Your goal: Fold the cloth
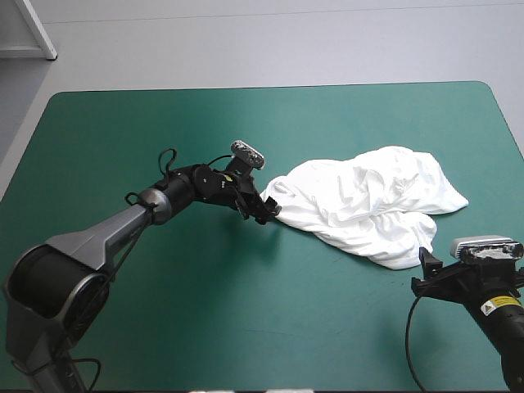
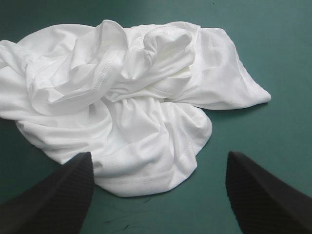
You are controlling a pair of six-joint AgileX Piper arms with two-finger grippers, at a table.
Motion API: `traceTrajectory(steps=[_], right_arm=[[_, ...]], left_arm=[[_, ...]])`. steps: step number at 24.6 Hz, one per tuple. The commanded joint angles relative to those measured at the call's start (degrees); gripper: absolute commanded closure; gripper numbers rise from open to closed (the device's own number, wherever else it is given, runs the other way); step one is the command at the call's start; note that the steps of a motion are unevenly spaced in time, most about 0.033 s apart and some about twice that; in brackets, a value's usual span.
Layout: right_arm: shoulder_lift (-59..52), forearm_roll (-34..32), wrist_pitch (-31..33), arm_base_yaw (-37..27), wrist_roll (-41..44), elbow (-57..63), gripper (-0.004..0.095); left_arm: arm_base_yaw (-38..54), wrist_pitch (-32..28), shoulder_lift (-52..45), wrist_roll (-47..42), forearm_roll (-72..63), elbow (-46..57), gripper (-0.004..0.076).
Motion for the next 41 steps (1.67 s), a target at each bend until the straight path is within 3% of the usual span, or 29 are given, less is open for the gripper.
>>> traceTrajectory(steps=[1,4,7,9,14,19,21,24,27,30,38,41], right_arm=[[0.5,-1.8,-3.6,0.1,2.4,-2.1,0.021],[0.5,-9.0,-3.1,0.1,11.6,-3.3,0.021],[1.4,-19.9,-0.7,0.1,20.7,-6.4,0.0211],[4.9,-25.3,4.8,0.1,24.2,-11.0,0.021],[21.8,-25.4,12.4,0.1,23.5,-25.5,0.0213],[34.7,-25.3,17.6,-0.1,21.9,-35.7,0.0242],[40.7,-22.2,18.7,-2.9,18.5,-38.6,0.0263],[48.0,-8.5,17.7,-13.4,8.1,-39.4,0.0263],[53.4,1.5,13.3,-18.6,0.9,-39.4,0.0265],[58.0,2.1,10.4,-19.3,-0.1,-39.6,0.0264],[67.4,4.6,10.8,-19.3,-1.8,-42.7,0.027],[67.4,4.6,8.5,-19.3,-2.2,-42.7,0.0358]], left_arm=[[-0.7,-2.0,1.8,0.0,-2.0,-4.7,0.0024],[-0.8,-2.0,4.6,0.0,-2.0,-6.5,0.0036],[-0.8,-2.2,5.9,0.0,-3.3,-7.1,0.0103],[-0.8,-2.2,6.2,0.0,-5.7,-7.4,0.024],[-0.8,-2.3,6.2,0.0,-7.8,-7.5,0.0706],[-0.8,-1.6,6.2,0.0,-7.4,-7.5,0.0703],[-0.8,-0.8,6.0,0.0,-7.0,-7.5,0.0703],[-0.7,-1.0,5.1,0.0,-6.9,-7.5,0.0703],[-0.7,-1.9,4.6,0.0,-6.8,-7.5,0.0703],[-0.7,-1.9,4.6,0.0,-6.9,-7.5,0.0703],[-0.7,-2.2,4.6,0.0,-7.0,-7.5,0.0703],[-0.7,-2.2,4.6,0.0,-7.0,-7.5,0.0703]])
